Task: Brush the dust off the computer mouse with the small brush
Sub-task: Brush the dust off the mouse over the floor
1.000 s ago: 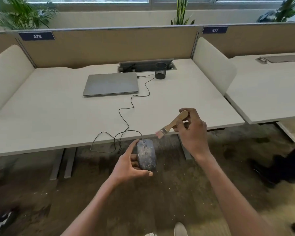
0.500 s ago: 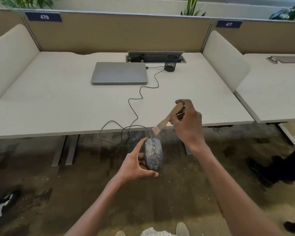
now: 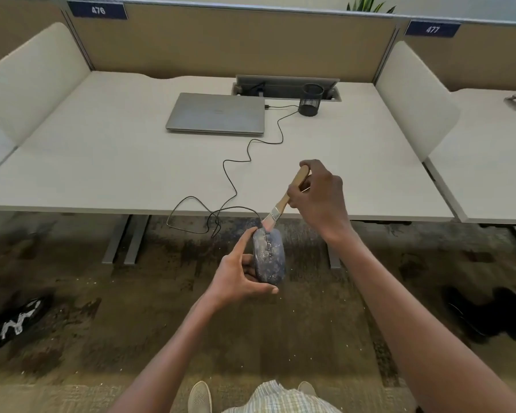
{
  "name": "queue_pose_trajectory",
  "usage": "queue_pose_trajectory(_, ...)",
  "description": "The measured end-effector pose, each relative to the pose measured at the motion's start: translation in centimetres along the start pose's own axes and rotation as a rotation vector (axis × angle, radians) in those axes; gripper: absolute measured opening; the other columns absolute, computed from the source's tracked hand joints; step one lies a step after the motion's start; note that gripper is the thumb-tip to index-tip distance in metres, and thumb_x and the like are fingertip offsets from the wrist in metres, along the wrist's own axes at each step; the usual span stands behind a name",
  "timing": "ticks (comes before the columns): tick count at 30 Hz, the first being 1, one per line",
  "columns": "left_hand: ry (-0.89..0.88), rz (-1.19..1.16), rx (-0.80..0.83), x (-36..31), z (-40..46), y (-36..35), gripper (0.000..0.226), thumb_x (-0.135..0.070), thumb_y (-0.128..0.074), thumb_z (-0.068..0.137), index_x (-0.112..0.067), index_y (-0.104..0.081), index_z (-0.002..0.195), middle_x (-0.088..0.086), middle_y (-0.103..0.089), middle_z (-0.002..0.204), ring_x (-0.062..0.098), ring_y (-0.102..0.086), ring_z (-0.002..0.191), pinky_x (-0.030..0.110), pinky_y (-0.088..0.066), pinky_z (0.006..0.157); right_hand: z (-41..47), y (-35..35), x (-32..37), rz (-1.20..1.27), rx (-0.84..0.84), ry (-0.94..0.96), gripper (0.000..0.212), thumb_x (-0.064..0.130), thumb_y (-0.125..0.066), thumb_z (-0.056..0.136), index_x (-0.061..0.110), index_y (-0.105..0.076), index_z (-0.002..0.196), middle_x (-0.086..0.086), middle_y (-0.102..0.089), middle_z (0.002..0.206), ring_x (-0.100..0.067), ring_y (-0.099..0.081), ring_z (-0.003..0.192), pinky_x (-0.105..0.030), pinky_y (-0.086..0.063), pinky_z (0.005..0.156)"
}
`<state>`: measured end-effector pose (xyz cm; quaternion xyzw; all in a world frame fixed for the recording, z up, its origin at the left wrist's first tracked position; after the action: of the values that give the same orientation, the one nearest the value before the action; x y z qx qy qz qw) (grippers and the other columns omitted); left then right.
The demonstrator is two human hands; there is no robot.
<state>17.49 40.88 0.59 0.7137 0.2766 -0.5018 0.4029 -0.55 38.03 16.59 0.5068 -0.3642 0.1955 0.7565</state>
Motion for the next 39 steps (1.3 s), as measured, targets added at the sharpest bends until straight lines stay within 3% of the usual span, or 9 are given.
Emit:
queue_pose_trajectory(10,-0.018,-0.043,-0.017,-0.5,-0.4,-0.3,0.134,-0.014,-0.100,0.057,-0.043,-0.017,0.158,0.000,-0.077,0.104,0.016,-0.078,0.090,0.031,-0.065,0.078,-0.1,0.5,-0.3,-0.156,0.011,0.003,0.049,0.004,-0.066,0.087,0.001,-0.054,0.134,-0.015,-0.070,0.083,-0.032,-0.071,0.078,-0.044,-0.059,0.079)
queue_pose_trajectory(15,-0.032,-0.034,-0.022,-1.1,-0.6,0.5,0.133,-0.013,-0.100,0.058,-0.041,-0.018,0.158,-0.005,-0.077,0.102,0.011,-0.078,0.088,0.026,-0.064,0.076,-0.1,1.5,1.1,-0.175,-0.086,0.035,0.043,0.005,-0.065,0.086,0.001,-0.057,0.128,-0.009,-0.067,0.074,-0.026,-0.064,0.067,-0.030,-0.047,0.064)
queue_pose_trajectory(19,-0.032,-0.041,-0.025,-1.6,-0.7,1.1,0.134,-0.011,-0.099,0.059,-0.037,-0.016,0.160,0.000,-0.078,0.104,0.014,-0.079,0.089,0.035,-0.065,0.082,-0.2,0.5,1.7,-0.121,-0.041,0.031,0.046,0.005,-0.065,0.087,0.000,-0.055,0.131,-0.013,-0.068,0.077,-0.031,-0.067,0.072,-0.042,-0.057,0.071)
queue_pose_trajectory(24,-0.026,-0.049,-0.041,-1.6,-1.1,1.7,0.134,-0.011,-0.099,0.059,-0.036,-0.015,0.160,0.005,-0.077,0.110,0.016,-0.079,0.092,0.039,-0.064,0.086,-0.4,1.1,1.4,-0.214,-0.083,0.048,0.049,0.005,-0.063,0.089,0.001,-0.053,0.136,-0.015,-0.071,0.084,-0.031,-0.066,0.077,-0.033,-0.051,0.072)
queue_pose_trajectory(28,-0.030,-0.040,-0.054,-1.7,-0.9,2.0,0.134,-0.015,-0.099,0.059,-0.037,-0.013,0.160,0.009,-0.075,0.117,0.018,-0.078,0.098,0.040,-0.064,0.088,-0.4,1.7,2.3,-0.115,-0.126,0.073,0.050,0.006,-0.064,0.089,0.002,-0.053,0.138,-0.015,-0.072,0.086,-0.030,-0.070,0.076,-0.041,-0.060,0.076)
queue_pose_trajectory(32,-0.026,-0.063,-0.032,-1.6,-0.7,1.7,0.136,-0.013,-0.100,0.059,-0.036,-0.012,0.161,0.006,-0.077,0.111,0.016,-0.079,0.093,0.041,-0.064,0.085,-0.5,1.2,2.1,-0.058,-0.072,0.059,0.049,0.003,-0.062,0.089,0.002,-0.053,0.137,-0.016,-0.072,0.083,-0.033,-0.072,0.074,-0.048,-0.059,0.078)
queue_pose_trajectory(35,-0.018,-0.061,-0.031,-1.4,-0.7,1.5,0.136,-0.012,-0.100,0.059,-0.036,-0.013,0.161,0.007,-0.077,0.111,0.017,-0.079,0.093,0.044,-0.064,0.086,-1.0,1.6,1.6,-0.129,-0.111,0.075,0.049,0.003,-0.063,0.090,0.001,-0.053,0.137,-0.016,-0.072,0.082,-0.032,-0.070,0.074,-0.042,-0.058,0.075)
queue_pose_trajectory(39,-0.013,-0.048,-0.035,-1.3,-0.8,1.3,0.134,-0.012,-0.100,0.059,-0.040,-0.015,0.159,0.012,-0.075,0.116,0.021,-0.078,0.097,0.048,-0.063,0.088,-1.4,2.2,1.7,-0.039,-0.136,0.077,0.050,0.005,-0.067,0.090,0.003,-0.054,0.138,-0.014,-0.074,0.086,-0.026,-0.073,0.072,-0.037,-0.062,0.073)
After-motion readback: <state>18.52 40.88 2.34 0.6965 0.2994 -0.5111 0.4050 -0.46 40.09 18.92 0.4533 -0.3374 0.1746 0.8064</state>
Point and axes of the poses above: each hand's wrist, its own z-axis towards the middle knuckle, its own y-axis out of the back of the hand, x = y × z, the point moved 9 cm from there along z, towards the middle knuckle
